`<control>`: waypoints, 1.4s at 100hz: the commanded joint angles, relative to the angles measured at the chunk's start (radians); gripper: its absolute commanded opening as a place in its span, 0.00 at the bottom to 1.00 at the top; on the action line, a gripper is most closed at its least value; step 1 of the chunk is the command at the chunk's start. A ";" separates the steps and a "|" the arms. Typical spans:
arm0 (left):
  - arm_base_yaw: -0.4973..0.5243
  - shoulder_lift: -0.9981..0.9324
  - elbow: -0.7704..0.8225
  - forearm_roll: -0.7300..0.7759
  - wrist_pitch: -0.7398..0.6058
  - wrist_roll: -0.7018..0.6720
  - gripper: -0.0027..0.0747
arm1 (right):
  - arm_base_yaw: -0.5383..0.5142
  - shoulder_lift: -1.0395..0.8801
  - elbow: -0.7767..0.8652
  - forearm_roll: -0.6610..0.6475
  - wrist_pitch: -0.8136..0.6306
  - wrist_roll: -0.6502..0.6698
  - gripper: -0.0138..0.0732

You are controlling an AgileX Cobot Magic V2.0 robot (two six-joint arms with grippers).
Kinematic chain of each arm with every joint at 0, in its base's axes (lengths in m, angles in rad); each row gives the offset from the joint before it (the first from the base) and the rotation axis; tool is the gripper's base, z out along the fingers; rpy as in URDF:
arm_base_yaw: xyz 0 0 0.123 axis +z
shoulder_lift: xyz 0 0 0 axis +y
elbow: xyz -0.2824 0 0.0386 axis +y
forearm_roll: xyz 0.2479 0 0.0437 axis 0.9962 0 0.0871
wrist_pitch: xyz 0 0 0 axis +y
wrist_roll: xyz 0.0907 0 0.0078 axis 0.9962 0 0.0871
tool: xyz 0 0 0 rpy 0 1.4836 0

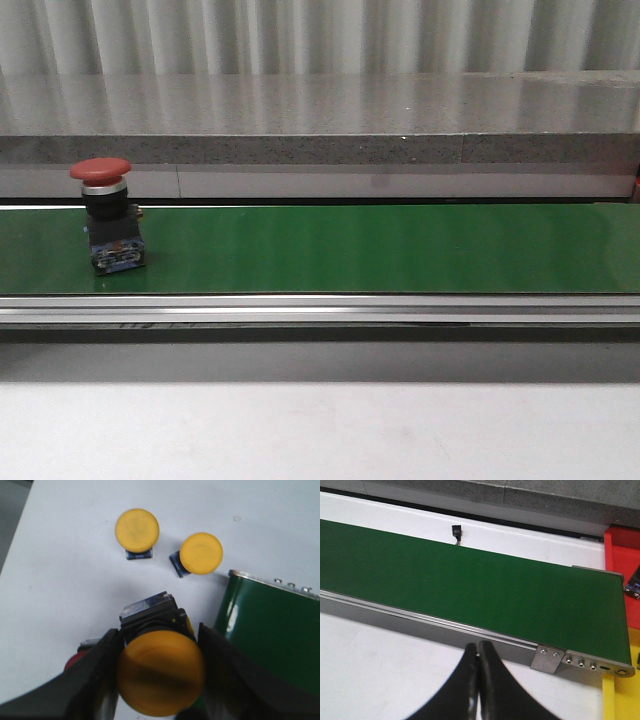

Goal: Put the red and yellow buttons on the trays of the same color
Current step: 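Grasp a yellow push button from the pile with the left gripper, then set the yellow button on the belt and release with the left gripper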

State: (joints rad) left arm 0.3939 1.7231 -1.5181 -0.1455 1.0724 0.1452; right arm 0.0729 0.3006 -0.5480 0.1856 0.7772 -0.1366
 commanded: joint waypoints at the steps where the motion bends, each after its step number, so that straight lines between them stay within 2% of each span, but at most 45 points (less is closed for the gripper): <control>1: -0.021 -0.112 0.048 -0.038 -0.064 0.003 0.29 | 0.001 0.007 -0.023 0.002 -0.066 -0.009 0.08; 18: -0.096 -0.205 0.193 -0.069 -0.126 0.003 0.29 | 0.001 0.007 -0.023 0.002 -0.066 -0.009 0.08; 37: -0.175 -0.211 0.283 -0.069 -0.153 0.003 0.29 | 0.001 0.007 -0.023 0.002 -0.066 -0.009 0.08; 68: -0.195 -0.198 0.332 -0.069 -0.165 0.003 0.31 | 0.001 0.007 -0.023 0.002 -0.066 -0.009 0.08; 76: -0.195 -0.196 0.332 -0.069 -0.165 0.003 0.42 | 0.001 0.007 -0.023 0.002 -0.066 -0.009 0.08; 88: -0.195 -0.196 0.332 -0.085 -0.192 0.003 0.72 | 0.001 0.007 -0.023 0.002 -0.066 -0.009 0.08; 96: -0.199 -0.207 0.332 -0.092 -0.235 0.003 0.79 | 0.001 0.007 -0.023 0.002 -0.066 -0.009 0.08; 111: -0.249 -0.263 0.332 -0.086 -0.335 0.006 0.78 | 0.001 0.007 -0.023 0.002 -0.066 -0.009 0.08; 120: -0.297 -0.309 0.342 -0.084 -0.379 0.006 0.72 | 0.001 0.007 -0.023 0.002 -0.066 -0.009 0.08; 132: -0.361 -0.374 0.376 -0.084 -0.420 0.006 0.55 | 0.001 0.007 -0.023 0.002 -0.066 -0.009 0.08; 140: -0.401 -0.427 0.416 -0.084 -0.445 0.006 0.34 | 0.001 0.007 -0.023 0.002 -0.066 -0.009 0.08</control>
State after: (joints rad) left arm 0.0327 1.3757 -1.1092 -0.2127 0.7007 0.1497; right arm 0.0729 0.3006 -0.5480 0.1856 0.7772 -0.1366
